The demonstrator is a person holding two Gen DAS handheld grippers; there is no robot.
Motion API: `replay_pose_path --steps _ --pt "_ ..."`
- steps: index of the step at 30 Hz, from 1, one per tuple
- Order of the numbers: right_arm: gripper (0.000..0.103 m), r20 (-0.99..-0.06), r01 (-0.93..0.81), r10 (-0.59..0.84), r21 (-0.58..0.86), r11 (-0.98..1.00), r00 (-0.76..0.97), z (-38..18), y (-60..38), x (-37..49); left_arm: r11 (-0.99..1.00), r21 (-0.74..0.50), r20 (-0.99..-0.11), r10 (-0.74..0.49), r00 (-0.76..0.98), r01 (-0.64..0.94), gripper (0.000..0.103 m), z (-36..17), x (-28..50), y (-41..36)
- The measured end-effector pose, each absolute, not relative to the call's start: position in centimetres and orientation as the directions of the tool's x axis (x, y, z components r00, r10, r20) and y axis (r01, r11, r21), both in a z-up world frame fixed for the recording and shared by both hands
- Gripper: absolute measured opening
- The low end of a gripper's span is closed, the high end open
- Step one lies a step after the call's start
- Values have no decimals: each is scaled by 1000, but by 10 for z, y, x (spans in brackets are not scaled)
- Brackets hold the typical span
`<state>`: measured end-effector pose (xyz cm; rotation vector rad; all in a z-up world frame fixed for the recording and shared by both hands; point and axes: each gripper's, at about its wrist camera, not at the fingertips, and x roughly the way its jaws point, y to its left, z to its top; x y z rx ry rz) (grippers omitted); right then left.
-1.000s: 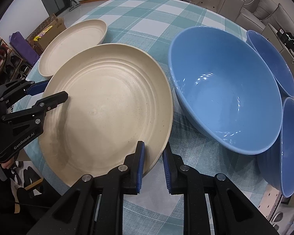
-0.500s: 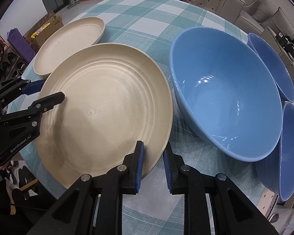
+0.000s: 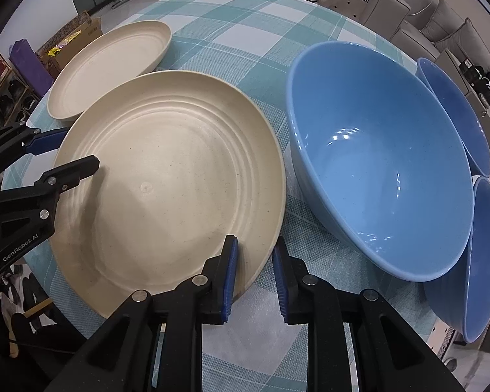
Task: Organize plates and bowls
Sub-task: 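Lower the plate and open the left gripper while the right gripper sets down and releases its plate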
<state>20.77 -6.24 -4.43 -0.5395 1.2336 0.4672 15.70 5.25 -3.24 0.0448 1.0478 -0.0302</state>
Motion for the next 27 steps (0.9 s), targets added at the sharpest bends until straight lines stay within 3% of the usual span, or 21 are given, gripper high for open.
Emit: replay_pose_path --steps 9,11,21,24,26,27 --pt "34 -962 -620 48 -135 773 269 -45 -61 203 998 -21 -860 -46 509 55 50 -28 151 55" --pt "39 -962 -621 54 -129 773 267 -43 -63 202 998 -31 -853 -52 519 50 56 -24 147 58" --pt "55 -948 -644 176 -38 764 265 -13 -69 190 995 -96 -803 -73 591 -8 60 5 129 84" --pt "60 -938 -646 224 1 764 264 -3 -66 189 996 -87 -789 -52 612 -28 72 12 123 91" --pt "61 -932 -650 248 16 760 266 2 -63 189 995 -91 -774 -43 631 -44 86 17 120 96" --pt "61 -926 -654 259 19 756 273 6 -60 189 994 -95 -767 -42 641 -49 88 20 119 99"
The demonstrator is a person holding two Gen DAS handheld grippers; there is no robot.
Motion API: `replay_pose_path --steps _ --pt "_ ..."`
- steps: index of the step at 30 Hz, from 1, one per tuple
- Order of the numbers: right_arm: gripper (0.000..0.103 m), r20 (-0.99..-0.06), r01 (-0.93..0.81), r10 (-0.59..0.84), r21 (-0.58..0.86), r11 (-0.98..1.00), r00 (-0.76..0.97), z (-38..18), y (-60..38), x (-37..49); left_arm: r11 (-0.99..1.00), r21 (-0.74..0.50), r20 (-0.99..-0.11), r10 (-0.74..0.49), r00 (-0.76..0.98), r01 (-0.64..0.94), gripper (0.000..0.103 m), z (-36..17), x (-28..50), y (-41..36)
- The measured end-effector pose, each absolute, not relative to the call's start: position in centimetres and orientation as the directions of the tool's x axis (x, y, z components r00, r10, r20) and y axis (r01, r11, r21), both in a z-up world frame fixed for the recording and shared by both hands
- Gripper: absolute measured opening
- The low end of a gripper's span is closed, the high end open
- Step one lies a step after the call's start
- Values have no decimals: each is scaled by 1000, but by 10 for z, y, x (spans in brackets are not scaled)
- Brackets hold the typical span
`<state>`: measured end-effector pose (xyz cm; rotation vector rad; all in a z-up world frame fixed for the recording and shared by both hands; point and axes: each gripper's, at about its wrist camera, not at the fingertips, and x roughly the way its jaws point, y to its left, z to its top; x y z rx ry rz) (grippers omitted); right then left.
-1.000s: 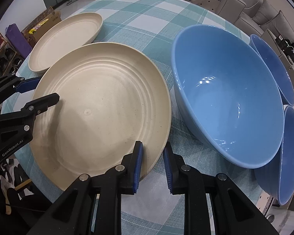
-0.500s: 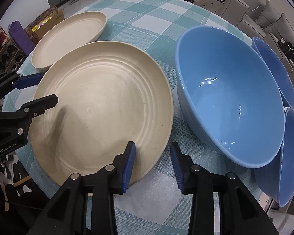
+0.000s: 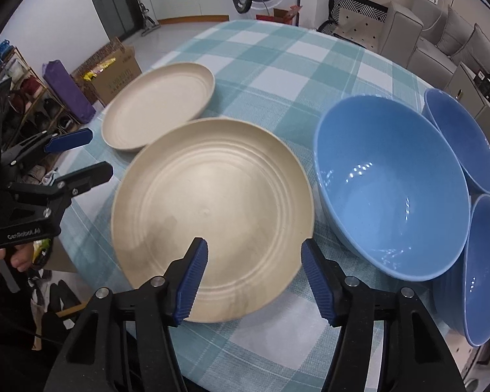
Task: Organize plates and bowls
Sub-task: 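Lower the plate and open the left gripper while the right gripper sets down and releases its plate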
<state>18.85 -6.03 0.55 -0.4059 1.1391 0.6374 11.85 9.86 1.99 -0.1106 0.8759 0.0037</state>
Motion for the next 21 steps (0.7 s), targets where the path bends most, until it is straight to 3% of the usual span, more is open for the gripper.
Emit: replay_pose_path --steps 4,6,10,13,21 --pt "72 -903 -661 309 39 750 298 18 -55 184 992 -108 -745 -40 666 -61 103 28 114 108" --pt "82 -887 -656 336 51 753 317 23 -52 186 991 -109 -730 -31 683 -72 103 32 112 113" --pt "89 -853 -655 373 49 754 366 31 -47 190 990 -105 -720 -9 694 -97 103 37 110 124" --pt "101 -828 -654 408 68 754 384 37 -46 194 988 -99 -712 13 702 -118 103 41 108 133" --pt "102 -810 -661 443 93 745 385 36 -36 209 985 -69 -712 60 699 -155 103 39 112 145"
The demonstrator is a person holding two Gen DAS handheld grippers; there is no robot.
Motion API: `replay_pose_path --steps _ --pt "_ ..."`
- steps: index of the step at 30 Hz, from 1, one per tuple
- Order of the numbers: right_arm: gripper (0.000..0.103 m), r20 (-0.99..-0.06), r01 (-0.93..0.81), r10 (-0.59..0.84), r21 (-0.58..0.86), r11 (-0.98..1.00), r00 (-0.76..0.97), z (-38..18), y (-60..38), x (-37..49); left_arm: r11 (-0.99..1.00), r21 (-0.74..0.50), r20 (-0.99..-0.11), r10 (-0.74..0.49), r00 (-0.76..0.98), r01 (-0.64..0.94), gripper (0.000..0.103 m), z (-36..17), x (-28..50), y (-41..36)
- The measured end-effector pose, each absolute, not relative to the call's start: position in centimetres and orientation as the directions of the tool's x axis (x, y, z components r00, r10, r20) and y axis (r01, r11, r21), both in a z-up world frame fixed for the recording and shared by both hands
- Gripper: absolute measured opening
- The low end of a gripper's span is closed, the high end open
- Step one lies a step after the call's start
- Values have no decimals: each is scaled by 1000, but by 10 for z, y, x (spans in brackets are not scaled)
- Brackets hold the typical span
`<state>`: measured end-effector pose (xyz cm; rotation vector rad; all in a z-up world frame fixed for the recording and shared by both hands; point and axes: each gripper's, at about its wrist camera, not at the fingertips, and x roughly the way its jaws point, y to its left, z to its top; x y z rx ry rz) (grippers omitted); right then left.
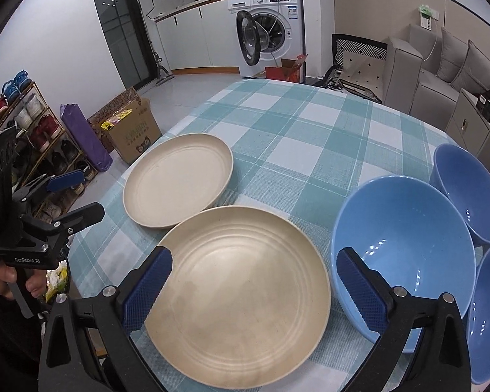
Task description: Organize plates and bowls
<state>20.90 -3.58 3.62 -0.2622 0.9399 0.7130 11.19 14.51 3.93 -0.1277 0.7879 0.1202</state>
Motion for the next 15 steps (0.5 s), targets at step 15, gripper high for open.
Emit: replay_pose_path --steps 15 --pt "102 -836 -669 441 125 733 327 26 12 243 975 -71 -749 88 656 -212 103 23 131 172"
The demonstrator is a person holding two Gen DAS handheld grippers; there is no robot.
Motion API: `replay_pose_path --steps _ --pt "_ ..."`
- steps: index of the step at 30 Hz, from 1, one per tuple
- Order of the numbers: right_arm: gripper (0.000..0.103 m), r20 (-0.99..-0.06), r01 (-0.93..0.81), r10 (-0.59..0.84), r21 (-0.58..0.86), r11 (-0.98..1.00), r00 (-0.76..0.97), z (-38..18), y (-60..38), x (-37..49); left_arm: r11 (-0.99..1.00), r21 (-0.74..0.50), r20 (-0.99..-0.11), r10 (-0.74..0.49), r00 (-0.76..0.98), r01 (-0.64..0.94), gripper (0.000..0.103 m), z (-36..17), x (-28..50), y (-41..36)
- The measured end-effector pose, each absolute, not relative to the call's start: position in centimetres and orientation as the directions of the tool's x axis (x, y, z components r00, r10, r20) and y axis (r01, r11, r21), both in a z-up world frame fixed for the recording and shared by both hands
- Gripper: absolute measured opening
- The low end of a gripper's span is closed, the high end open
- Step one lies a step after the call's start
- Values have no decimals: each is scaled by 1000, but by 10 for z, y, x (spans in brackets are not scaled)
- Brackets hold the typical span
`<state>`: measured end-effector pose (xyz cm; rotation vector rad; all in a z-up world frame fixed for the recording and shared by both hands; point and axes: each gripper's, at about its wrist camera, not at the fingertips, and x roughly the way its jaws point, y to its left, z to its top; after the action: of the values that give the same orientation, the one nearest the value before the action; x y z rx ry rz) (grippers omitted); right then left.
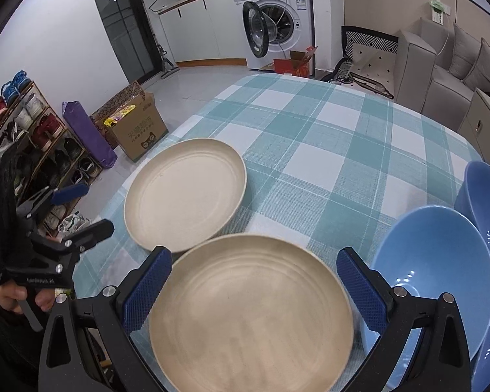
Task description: Organize plates and bowls
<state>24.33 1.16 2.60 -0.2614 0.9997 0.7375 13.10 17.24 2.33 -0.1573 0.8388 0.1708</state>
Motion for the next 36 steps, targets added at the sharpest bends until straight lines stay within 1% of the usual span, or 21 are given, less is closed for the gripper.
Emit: replay_pose_path --steps 8,19,36 --pt "102 -849 -669 435 137 730 301 19 47 264 966 -75 -766 104 635 -248 103 16 143 194" --pt "102 -870 -647 419 165 744 261 -4 86 295 954 -91 -799 100 593 -284 103 -7 164 219" --pt "102 -917 -613 362 188 767 171 -58 118 332 935 -124 -839 79 538 -332 103 -43 181 251"
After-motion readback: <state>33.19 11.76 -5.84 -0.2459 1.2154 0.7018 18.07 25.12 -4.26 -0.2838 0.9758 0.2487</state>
